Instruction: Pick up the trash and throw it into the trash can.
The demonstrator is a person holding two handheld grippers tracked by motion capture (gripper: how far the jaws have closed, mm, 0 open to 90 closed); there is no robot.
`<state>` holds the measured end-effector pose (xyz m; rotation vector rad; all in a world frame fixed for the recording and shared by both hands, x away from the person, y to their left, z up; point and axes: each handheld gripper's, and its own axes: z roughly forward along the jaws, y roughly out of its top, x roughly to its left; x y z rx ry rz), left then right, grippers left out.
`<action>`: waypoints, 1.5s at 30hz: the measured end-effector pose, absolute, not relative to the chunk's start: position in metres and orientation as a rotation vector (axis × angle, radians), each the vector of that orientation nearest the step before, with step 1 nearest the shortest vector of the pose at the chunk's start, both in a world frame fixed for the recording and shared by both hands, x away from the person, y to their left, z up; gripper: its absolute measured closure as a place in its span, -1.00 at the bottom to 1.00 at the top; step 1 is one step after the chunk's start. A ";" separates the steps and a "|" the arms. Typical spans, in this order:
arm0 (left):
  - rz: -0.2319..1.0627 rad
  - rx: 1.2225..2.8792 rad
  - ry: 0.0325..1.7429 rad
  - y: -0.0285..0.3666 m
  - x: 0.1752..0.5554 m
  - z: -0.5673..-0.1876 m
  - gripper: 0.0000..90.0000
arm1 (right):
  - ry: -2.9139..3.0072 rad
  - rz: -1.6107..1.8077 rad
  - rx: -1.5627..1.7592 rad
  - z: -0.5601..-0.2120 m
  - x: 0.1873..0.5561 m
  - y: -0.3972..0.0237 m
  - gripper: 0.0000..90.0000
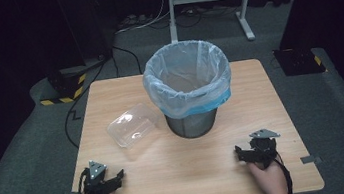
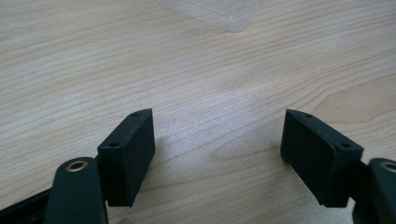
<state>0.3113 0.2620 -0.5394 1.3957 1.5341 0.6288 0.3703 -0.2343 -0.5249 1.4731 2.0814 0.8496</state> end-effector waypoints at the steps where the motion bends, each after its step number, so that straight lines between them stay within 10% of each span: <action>1: 0.628 1.392 1.533 0.262 0.311 -0.540 -0.42 | 2.081 0.848 1.469 -0.525 0.371 -0.234 -0.79; 22: 0.675 1.416 1.381 0.259 0.291 -0.534 -0.17 | 2.088 0.855 1.477 -0.525 0.373 -0.233 -0.78; 33: 0.561 1.426 1.376 0.245 0.311 -0.496 -0.50 | 2.096 0.840 1.475 -0.524 0.373 -0.233 -0.77; 45: 0.676 1.528 1.241 0.208 0.368 -0.483 0.36 | 2.090 0.862 1.474 -0.524 0.372 -0.233 -0.75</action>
